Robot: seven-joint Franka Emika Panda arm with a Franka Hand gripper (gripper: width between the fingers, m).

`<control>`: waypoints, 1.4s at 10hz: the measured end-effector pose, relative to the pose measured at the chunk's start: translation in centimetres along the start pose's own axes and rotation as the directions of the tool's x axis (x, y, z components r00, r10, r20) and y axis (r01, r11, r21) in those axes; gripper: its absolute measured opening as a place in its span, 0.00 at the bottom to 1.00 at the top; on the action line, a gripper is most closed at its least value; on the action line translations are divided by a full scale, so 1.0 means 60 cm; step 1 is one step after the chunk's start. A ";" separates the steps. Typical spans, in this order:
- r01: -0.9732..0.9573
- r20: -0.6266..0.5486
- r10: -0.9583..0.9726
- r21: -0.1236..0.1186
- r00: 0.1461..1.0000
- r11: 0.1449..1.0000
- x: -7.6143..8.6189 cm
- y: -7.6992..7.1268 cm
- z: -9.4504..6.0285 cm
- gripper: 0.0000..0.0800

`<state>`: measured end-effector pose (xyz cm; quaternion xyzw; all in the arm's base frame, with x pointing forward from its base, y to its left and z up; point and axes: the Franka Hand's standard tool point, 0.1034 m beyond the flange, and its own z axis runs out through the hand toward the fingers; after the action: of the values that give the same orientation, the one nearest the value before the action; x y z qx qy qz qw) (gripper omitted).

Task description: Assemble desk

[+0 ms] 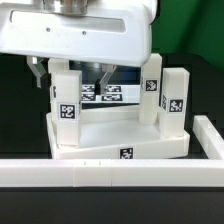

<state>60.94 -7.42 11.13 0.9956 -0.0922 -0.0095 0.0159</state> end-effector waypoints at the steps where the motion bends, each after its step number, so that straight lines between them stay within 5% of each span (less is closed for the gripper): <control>1: 0.084 0.000 -0.084 0.000 0.996 0.996 0.000 0.002 0.000 0.81; 2: 0.145 -0.004 -0.145 -0.001 0.989 0.989 0.001 0.003 0.000 0.81; 3: 0.226 -0.009 -0.226 -0.004 0.974 0.974 0.003 0.006 0.000 0.66; 4: 0.214 -0.010 -0.214 -0.003 0.977 0.977 0.003 0.006 0.000 0.66; 6: 0.208 -0.010 -0.208 -0.003 0.978 0.978 0.003 0.006 0.000 0.36; 9: 0.165 -0.010 -0.165 -0.001 0.986 0.986 0.003 0.005 0.000 0.36; 12: -0.128 -0.009 0.128 0.009 0.992 0.992 0.003 0.006 0.001 0.36; 14: -0.353 -0.006 0.354 0.052 0.935 0.934 0.004 0.009 0.002 0.36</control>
Offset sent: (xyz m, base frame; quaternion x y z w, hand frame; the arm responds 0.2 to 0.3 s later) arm 0.0000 0.0000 0.0000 0.0000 0.0000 0.0000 1.0000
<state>61.08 -8.01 11.00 0.9629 -0.2696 0.0036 -0.0070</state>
